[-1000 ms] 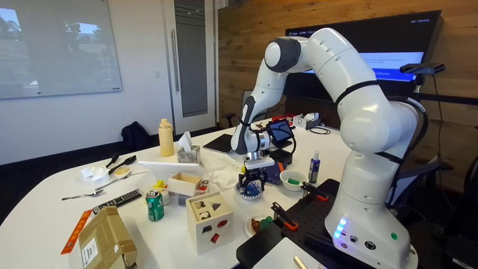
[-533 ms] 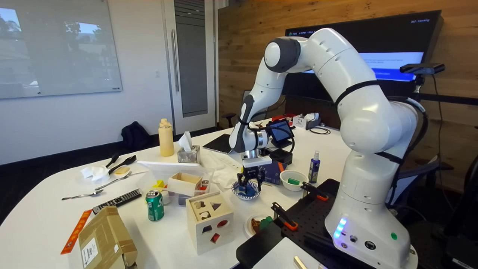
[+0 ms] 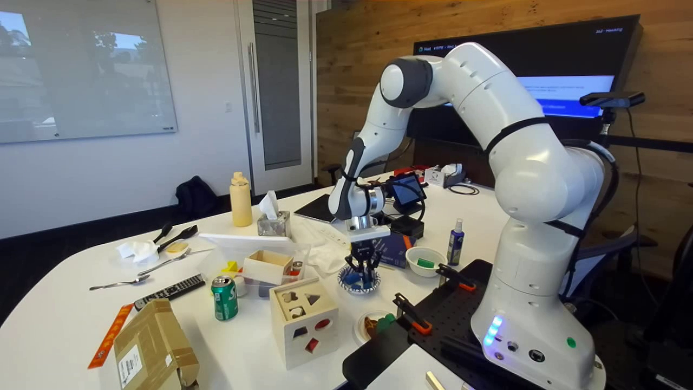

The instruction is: Move the blue block from the left bowl to the right bowl

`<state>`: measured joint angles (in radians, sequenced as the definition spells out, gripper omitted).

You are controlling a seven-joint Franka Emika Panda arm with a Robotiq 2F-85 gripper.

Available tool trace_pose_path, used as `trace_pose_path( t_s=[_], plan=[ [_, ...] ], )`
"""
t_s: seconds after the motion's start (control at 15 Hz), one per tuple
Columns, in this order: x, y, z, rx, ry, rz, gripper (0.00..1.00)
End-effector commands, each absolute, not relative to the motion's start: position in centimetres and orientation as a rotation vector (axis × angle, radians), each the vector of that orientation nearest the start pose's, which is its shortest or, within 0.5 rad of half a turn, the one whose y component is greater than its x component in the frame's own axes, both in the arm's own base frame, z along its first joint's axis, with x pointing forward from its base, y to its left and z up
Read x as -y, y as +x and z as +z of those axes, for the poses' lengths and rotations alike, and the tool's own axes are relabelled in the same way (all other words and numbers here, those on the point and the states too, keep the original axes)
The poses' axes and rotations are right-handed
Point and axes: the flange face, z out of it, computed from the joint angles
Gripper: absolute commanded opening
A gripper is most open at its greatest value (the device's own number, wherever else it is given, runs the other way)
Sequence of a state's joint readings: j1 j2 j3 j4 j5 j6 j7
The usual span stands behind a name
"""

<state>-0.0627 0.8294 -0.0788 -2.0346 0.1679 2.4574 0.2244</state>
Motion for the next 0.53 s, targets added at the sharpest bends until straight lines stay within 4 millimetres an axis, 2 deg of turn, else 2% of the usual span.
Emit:
trace_pose_path(
  t_s=[0.0, 0.07, 0.13, 0.2, 0.47],
  plan=[
    [7.5, 51.2, 0.3, -0.826, -2.991, 0.696, 0.03],
    [7.5, 51.2, 0.2, -0.840, -2.988, 0.711, 0.31],
    [7.5, 51.1, 0.1, -0.844, -2.988, 0.721, 0.28],
    [7.5, 51.1, -0.1, -0.861, -2.985, 0.731, 0.31],
    [7.7, 50.5, -1.4, -0.885, -2.976, 0.759, 0.60]
  ],
)
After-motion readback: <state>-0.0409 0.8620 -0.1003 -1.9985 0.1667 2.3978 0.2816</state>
